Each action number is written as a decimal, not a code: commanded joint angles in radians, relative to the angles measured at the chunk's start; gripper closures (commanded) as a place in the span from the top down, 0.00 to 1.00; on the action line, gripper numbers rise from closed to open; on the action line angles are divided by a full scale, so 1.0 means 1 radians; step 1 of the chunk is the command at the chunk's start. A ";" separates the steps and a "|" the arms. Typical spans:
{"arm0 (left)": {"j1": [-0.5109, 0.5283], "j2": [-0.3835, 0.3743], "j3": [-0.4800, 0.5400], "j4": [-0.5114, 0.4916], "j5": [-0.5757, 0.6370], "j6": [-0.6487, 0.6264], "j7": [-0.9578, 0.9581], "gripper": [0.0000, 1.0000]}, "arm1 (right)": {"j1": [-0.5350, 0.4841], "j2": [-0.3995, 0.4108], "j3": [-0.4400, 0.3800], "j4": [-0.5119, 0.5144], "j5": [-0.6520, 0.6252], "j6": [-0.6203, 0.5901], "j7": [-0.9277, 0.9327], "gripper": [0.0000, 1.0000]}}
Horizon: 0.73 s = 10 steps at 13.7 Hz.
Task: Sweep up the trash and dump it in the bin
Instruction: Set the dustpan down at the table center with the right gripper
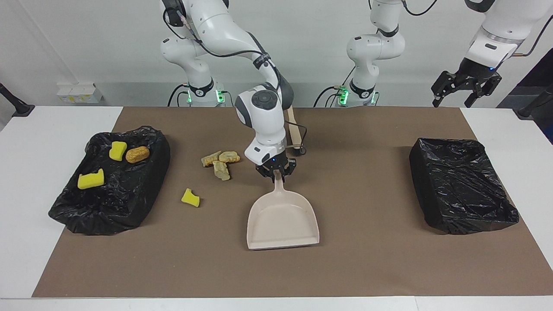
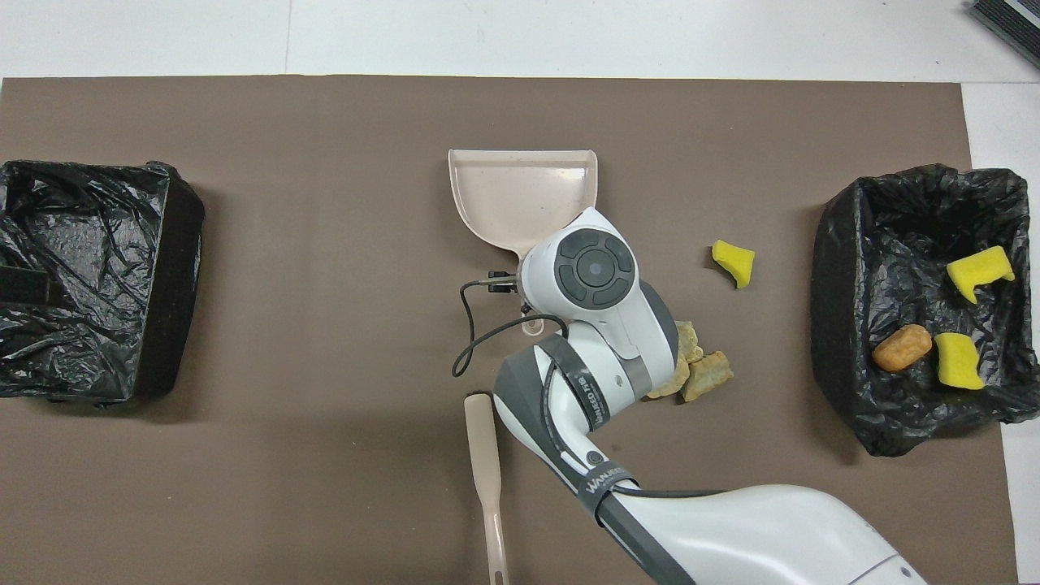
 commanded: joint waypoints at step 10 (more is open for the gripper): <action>-0.002 0.007 0.000 0.022 0.004 -0.020 -0.001 1.00 | 0.040 -0.229 0.012 -0.078 0.065 -0.366 0.023 1.00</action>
